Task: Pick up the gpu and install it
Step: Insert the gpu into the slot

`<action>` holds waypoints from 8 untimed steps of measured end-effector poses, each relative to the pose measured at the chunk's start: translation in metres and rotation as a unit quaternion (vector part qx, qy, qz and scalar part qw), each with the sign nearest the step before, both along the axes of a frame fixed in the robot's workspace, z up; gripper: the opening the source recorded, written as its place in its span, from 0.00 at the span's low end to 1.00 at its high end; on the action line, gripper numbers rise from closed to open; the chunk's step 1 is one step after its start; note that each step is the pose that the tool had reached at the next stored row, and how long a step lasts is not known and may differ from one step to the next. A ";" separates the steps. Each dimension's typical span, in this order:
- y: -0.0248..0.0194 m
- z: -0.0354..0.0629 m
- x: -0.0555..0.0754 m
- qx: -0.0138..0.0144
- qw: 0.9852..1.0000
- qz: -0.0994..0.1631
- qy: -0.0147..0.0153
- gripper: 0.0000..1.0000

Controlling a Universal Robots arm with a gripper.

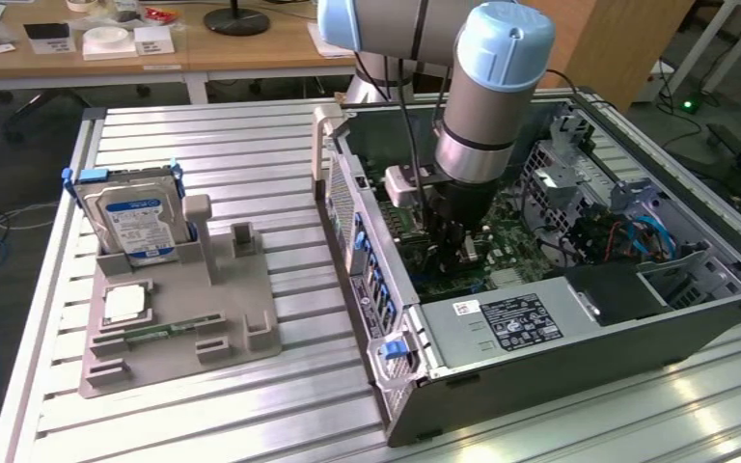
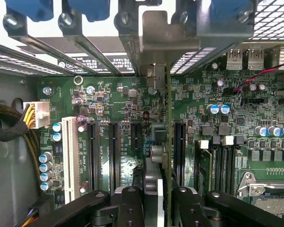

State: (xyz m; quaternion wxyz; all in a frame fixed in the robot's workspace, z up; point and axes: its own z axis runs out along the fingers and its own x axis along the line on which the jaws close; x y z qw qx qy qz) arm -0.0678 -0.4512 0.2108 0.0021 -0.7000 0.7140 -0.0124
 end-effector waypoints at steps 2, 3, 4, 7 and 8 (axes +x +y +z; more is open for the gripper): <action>0.0000 0.0000 0.000 0.000 1.000 0.000 -0.001 0.28; 0.0002 -0.0002 0.000 0.000 1.000 0.000 -0.001 0.28; 0.0004 -0.0010 0.000 0.002 1.000 0.000 -0.002 0.29; 0.0001 0.0012 0.000 0.000 1.000 0.000 -0.002 0.35; 0.0001 0.0027 0.000 0.000 1.000 0.000 -0.003 0.35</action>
